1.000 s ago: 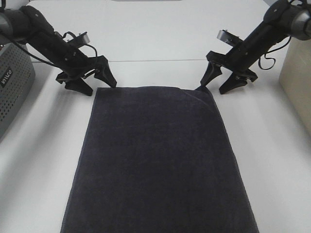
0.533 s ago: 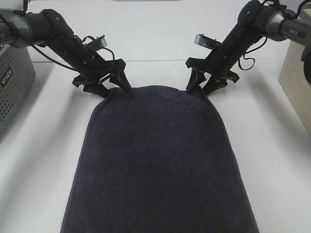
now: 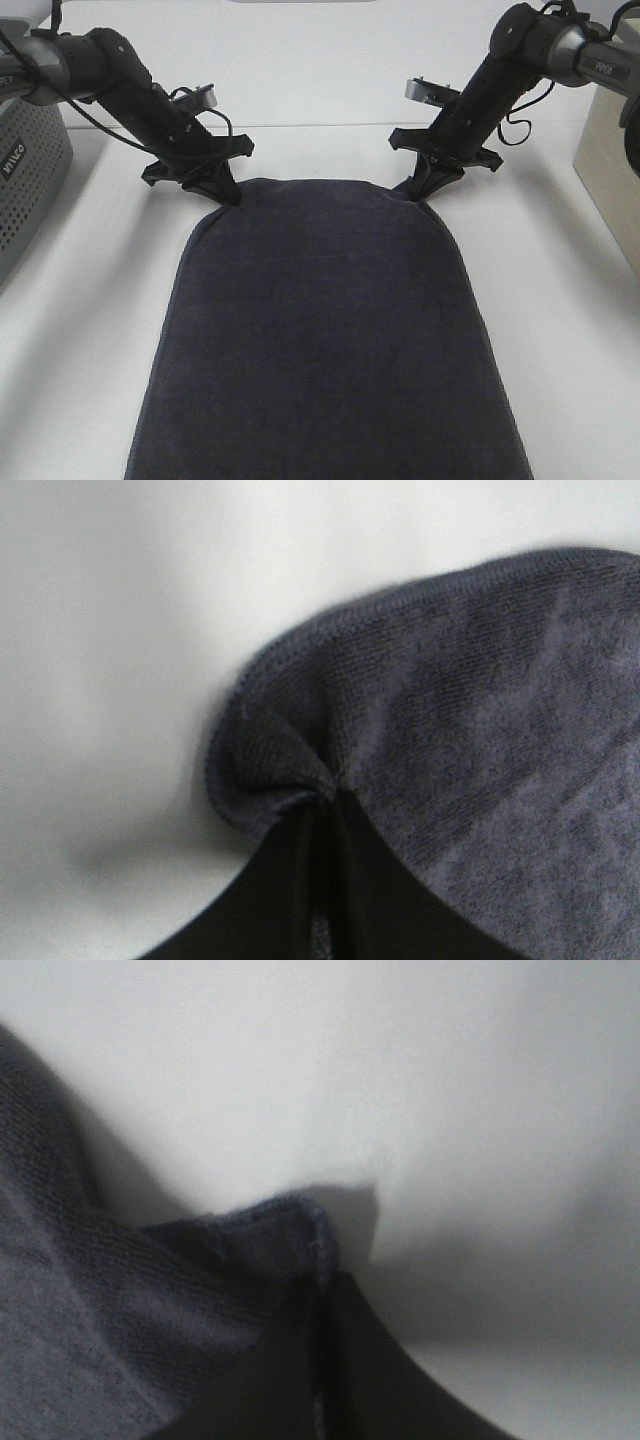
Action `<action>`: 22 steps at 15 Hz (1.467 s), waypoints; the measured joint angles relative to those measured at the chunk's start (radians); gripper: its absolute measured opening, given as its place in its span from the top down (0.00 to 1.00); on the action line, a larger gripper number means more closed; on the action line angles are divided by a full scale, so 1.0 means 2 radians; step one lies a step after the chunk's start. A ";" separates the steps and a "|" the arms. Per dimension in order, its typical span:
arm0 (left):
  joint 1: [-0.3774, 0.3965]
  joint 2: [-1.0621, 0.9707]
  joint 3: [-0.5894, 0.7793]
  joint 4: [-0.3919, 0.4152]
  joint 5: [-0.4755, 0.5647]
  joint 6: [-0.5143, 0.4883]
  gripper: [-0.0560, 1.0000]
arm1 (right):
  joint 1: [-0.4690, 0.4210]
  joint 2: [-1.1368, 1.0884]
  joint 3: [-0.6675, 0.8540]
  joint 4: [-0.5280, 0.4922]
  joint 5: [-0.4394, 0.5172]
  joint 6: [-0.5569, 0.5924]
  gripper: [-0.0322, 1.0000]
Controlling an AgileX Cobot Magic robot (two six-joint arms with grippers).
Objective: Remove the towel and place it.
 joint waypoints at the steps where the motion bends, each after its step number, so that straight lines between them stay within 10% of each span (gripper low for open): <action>1: 0.000 0.000 0.000 0.000 -0.001 0.004 0.93 | 0.000 0.000 0.000 0.000 0.000 0.002 0.96; 14: 0.000 0.016 -0.146 0.060 -0.005 0.039 0.93 | 0.002 -0.066 0.009 -0.034 -0.176 0.039 0.96; 22: 0.000 0.020 -0.156 0.087 -0.142 0.047 0.93 | 0.002 -0.069 0.010 -0.033 -0.273 0.040 0.96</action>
